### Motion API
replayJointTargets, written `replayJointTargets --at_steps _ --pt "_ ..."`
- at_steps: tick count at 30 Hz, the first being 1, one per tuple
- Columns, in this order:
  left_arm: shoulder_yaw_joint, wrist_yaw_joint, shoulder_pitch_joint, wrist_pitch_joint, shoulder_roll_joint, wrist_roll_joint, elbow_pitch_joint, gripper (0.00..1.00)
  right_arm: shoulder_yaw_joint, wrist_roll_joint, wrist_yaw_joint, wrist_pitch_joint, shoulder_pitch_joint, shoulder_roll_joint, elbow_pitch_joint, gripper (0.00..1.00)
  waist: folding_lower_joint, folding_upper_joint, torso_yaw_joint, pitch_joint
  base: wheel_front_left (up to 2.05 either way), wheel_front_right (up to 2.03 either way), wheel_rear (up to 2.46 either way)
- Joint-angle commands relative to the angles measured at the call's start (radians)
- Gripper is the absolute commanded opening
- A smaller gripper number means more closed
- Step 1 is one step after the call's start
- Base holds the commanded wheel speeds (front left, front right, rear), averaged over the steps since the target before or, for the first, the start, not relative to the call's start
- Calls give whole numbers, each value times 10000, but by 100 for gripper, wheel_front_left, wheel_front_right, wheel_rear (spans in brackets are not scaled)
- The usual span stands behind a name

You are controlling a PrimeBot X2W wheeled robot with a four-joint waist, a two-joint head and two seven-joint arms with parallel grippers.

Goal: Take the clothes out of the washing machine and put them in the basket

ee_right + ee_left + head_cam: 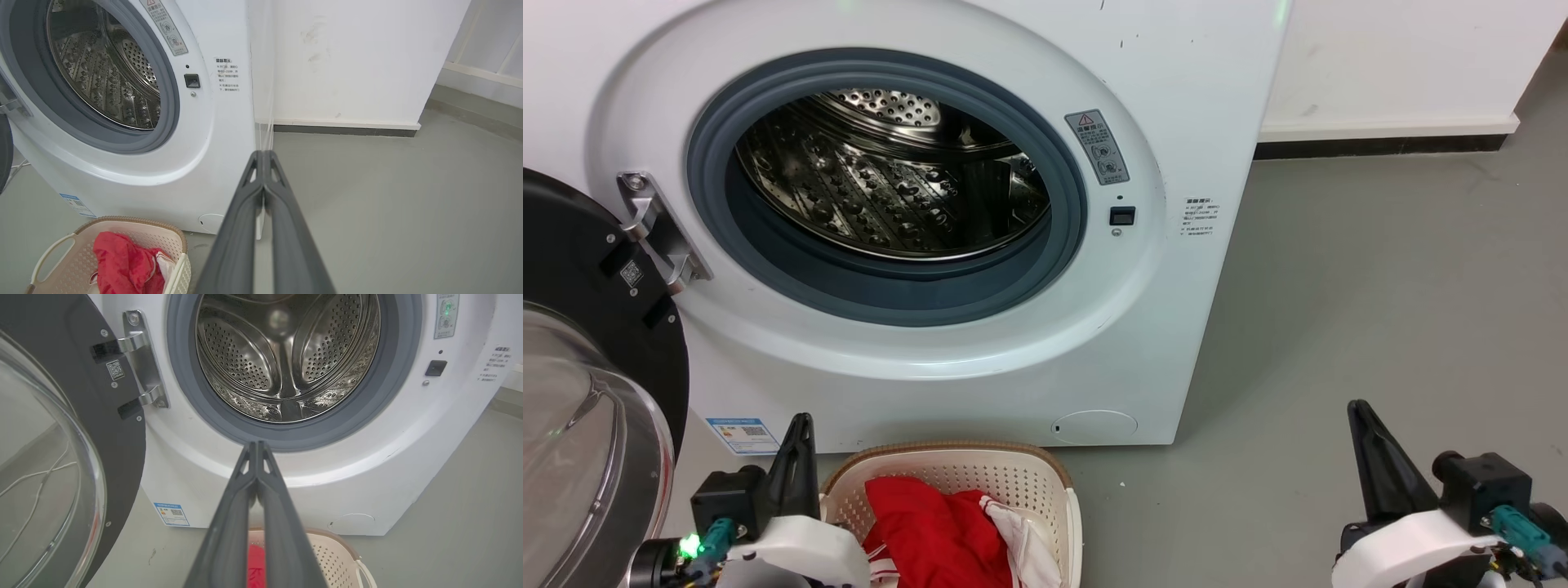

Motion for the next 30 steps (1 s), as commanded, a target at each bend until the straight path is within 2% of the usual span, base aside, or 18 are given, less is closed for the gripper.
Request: replayJointTargets --at_steps 1,14,30 --pt "129 -47 -266 98 25 -407 -48 0 6 504 -2 -17 -110 -20 -122 0 0 0 4 -3 0 0 0" --pt "163 -266 -363 437 -27 -3064 92 0 -18 3355 -3 158 -458 -182 376 0 0 0 20 -22 0 0 0" --pt "282 -500 -544 843 -77 -5762 323 0 -81 6214 -4 352 -755 -277 831 0 0 0 41 -45 0 0 0"
